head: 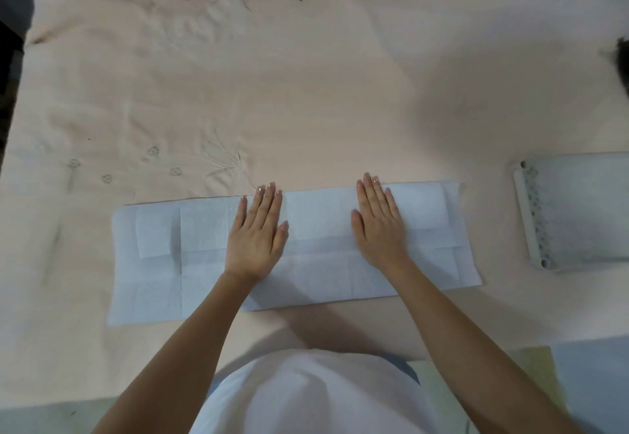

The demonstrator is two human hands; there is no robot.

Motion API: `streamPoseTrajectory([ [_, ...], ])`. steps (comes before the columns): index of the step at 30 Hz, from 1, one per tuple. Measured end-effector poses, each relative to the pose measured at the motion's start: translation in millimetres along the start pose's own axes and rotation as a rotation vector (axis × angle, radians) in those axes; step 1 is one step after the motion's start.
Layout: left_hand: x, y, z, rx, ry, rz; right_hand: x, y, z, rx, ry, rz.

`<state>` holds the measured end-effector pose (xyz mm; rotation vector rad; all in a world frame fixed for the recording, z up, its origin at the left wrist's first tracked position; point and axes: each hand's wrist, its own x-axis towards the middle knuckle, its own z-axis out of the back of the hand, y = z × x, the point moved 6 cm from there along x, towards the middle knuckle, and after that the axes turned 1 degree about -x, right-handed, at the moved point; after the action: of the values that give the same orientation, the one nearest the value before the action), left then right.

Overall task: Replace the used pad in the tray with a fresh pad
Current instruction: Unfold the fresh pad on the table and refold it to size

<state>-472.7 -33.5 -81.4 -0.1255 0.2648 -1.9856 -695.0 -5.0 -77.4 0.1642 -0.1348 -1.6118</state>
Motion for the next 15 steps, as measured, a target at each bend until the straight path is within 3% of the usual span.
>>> streamPoseTrajectory([
  [15,2,-1,1,0.022,0.013,0.006,-13,-107,17,0.005,-0.021,-0.173],
])
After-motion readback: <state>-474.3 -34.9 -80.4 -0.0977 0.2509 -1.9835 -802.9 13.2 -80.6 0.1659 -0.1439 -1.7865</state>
